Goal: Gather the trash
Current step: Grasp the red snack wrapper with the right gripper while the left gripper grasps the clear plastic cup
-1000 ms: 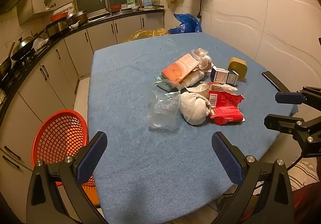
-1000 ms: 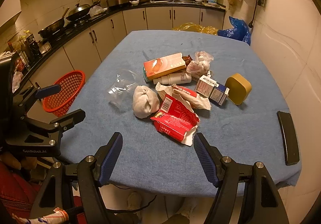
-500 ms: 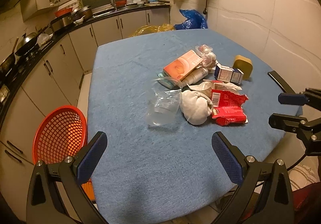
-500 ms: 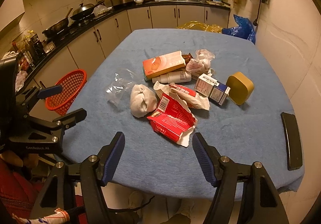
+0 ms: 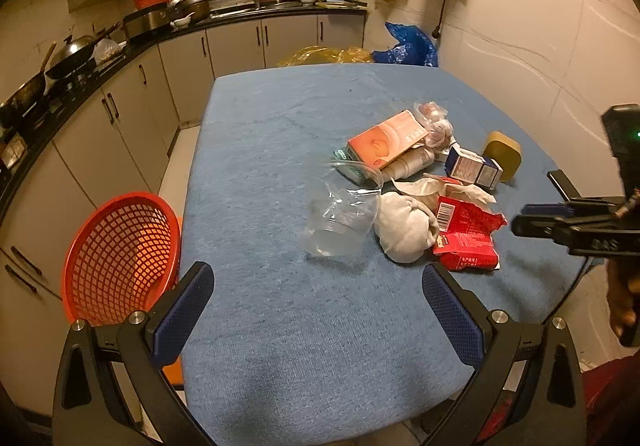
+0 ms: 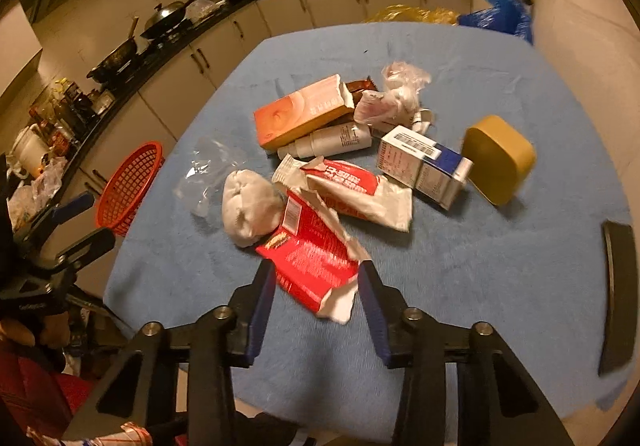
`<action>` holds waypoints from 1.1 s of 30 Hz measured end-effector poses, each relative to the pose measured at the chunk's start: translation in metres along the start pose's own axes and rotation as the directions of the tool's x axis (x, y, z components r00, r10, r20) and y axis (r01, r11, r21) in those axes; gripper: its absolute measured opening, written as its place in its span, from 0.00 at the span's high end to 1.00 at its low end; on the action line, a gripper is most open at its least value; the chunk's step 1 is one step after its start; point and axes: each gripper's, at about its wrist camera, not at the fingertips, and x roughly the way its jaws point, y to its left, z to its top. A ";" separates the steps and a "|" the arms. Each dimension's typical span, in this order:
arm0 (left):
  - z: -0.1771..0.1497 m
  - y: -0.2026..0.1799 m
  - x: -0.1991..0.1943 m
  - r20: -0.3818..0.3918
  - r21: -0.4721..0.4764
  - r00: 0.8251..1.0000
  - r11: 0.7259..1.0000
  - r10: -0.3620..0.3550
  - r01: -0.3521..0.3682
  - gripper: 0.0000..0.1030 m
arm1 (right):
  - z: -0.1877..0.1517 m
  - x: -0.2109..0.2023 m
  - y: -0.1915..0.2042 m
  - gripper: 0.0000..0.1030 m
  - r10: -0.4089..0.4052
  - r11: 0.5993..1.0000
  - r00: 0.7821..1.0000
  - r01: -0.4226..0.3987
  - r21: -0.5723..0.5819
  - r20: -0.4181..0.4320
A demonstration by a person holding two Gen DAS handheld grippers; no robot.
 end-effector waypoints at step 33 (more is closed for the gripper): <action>0.046 -0.005 0.122 -0.144 0.072 0.987 0.996 0.068 -0.058 0.01 | 0.007 0.006 -0.020 0.96 0.017 0.998 0.998 -0.021 -0.064 -0.069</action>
